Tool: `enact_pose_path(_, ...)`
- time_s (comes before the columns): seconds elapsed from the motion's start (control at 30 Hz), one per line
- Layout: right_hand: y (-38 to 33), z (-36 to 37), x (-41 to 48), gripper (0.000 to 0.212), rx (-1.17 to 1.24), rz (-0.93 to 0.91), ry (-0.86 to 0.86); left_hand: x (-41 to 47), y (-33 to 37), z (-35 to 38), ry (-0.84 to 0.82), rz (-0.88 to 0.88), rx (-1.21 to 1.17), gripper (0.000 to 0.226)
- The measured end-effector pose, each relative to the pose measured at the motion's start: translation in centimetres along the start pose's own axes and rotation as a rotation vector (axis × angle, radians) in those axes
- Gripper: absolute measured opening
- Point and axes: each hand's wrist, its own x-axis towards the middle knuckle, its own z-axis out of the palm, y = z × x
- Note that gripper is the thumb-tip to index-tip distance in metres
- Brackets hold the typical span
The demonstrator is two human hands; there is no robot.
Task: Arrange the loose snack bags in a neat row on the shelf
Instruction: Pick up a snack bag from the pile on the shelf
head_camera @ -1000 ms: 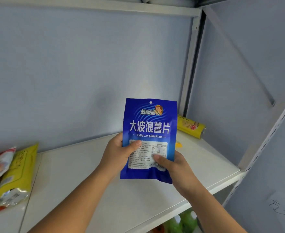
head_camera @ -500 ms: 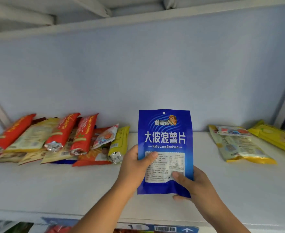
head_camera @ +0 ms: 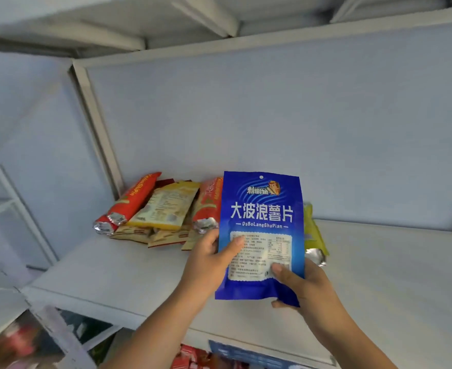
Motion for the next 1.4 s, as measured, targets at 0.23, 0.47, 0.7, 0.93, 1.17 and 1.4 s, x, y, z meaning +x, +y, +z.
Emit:
enact_pose_path(0.23,-1.0,16.2,5.8,0.021,0.041,-0.05,0.09,4.2,-2.9,-16.5,0.236,-0.08,-0.053,0.016)
enact_pose_path(0.47,-4.1,26.0,14.4,0.029,-0.014,-0.036,0.09,5.2,-4.1,-24.7,0.266,-0.11,-0.06,0.014)
enact_pose_path(0.7,-0.9,28.0,19.4,0.037,-0.436,0.025,0.155,5.0,-4.3,-27.5,0.252,-0.1,0.029,0.009)
enact_pose_path(0.93,-1.6,28.2,17.1,0.03,-0.593,-0.157,0.11,5.9,-3.2,-27.0,0.139,0.002,0.16,0.01)
enact_pose_path(1.17,-4.4,24.2,11.3,0.054,-0.797,-0.292,0.201,7.2,-2.4,-22.5,-0.052,0.147,0.312,0.012)
enact_pose_path(1.4,-4.7,14.2,4.8,0.048,-0.971,-0.254,0.419,6.2,-1.1,-12.8,-0.33,0.295,0.39,0.018)
